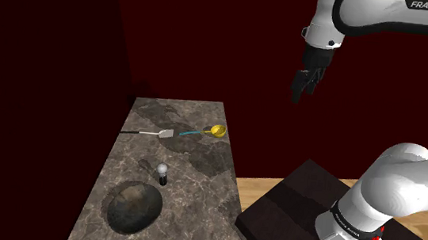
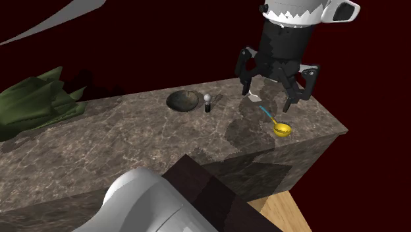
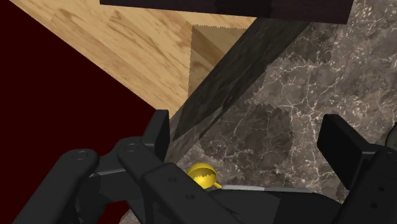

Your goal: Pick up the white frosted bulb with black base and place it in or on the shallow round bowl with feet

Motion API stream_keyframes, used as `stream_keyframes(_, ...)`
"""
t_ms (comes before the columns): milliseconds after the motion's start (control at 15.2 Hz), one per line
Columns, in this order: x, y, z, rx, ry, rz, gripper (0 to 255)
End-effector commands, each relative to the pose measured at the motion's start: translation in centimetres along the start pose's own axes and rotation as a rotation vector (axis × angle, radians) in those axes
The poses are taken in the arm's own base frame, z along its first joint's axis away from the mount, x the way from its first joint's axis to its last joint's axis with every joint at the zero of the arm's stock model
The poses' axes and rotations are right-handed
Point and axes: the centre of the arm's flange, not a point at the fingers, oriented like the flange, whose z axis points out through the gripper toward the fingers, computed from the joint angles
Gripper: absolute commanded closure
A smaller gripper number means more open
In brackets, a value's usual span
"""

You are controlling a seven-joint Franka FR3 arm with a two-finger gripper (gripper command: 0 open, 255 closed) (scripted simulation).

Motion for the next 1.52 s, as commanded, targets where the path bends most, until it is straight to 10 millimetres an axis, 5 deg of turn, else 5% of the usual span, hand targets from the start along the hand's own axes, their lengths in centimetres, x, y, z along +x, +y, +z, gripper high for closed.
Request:
stream_keyframes(0, 0.0, 0.0, 0.0, 0.0, 0.0, 0.0, 0)
stream_keyframes(1452, 13.8, -16.4, 17.7, 0.127, 0.014, 0.136, 0)
